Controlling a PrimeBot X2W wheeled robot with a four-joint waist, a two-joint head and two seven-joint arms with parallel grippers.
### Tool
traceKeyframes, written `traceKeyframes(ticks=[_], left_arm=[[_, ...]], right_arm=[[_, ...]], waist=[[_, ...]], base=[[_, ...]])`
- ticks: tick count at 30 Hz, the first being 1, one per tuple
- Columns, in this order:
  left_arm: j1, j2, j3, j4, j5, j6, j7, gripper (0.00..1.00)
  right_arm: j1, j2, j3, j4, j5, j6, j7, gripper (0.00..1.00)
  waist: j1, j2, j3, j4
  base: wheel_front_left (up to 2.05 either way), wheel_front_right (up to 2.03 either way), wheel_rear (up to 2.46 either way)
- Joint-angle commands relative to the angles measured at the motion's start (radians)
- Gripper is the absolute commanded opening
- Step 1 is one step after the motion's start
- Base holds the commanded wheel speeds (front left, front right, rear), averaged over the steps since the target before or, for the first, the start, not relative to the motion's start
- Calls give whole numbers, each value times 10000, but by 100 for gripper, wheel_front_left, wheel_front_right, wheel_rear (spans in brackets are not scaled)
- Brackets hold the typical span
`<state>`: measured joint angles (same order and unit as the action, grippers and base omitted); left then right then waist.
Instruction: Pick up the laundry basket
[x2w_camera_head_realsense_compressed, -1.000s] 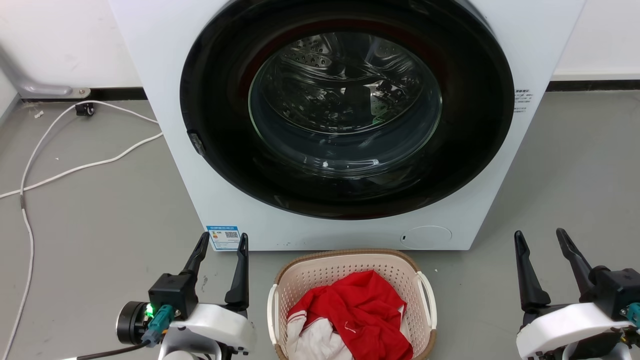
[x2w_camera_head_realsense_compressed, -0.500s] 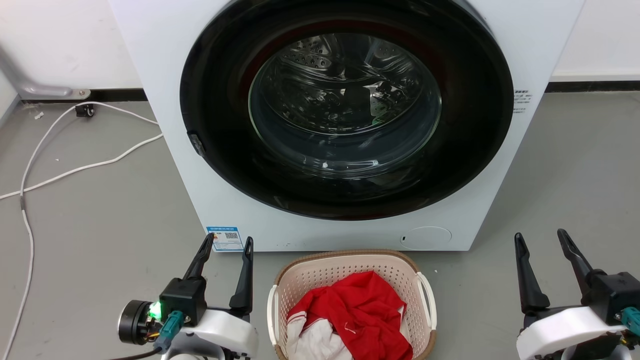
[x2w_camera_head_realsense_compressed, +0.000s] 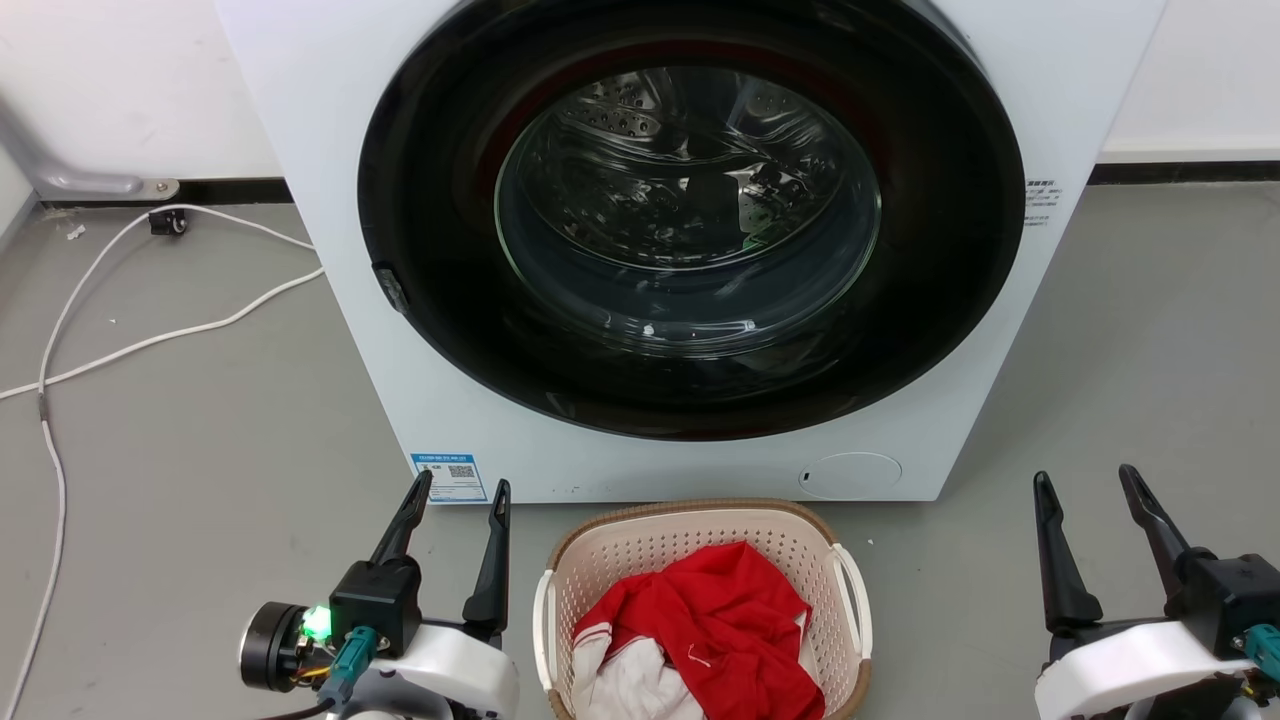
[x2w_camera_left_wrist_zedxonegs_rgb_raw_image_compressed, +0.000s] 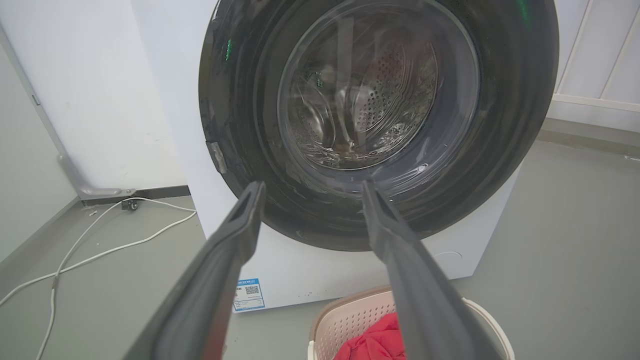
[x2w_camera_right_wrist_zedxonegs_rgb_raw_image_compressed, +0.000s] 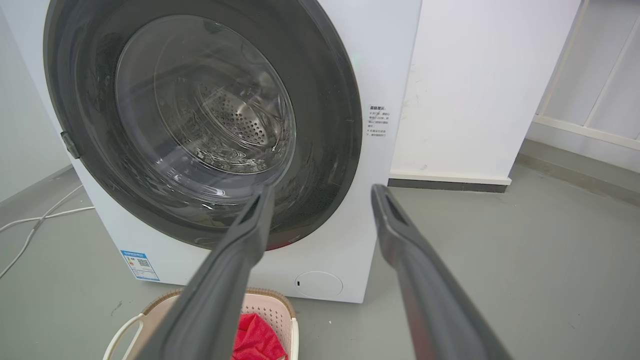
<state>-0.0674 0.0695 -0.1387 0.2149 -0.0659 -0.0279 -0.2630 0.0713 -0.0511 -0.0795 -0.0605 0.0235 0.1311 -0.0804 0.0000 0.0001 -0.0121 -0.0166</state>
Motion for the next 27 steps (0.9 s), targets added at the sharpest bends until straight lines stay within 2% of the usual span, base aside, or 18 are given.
traceKeyframes(ticks=[1,19,27], left_arm=[[51,-10,18,13,-27,-38,-27,100],[-128,-62,189,114,56,-43,-27,100],[-1014,-55,247,341,86,-133,-27,100]], right_arm=[[2,16,-3,36,34,-7,-64,100],[-277,16,-90,324,38,-7,-103,100],[-840,17,-363,544,189,-7,21,100]], waist=[[0,-1,5,4],[0,-1,123,-12],[0,-1,770,-48]], base=[[0,0,0],[0,0,0],[0,0,0]])
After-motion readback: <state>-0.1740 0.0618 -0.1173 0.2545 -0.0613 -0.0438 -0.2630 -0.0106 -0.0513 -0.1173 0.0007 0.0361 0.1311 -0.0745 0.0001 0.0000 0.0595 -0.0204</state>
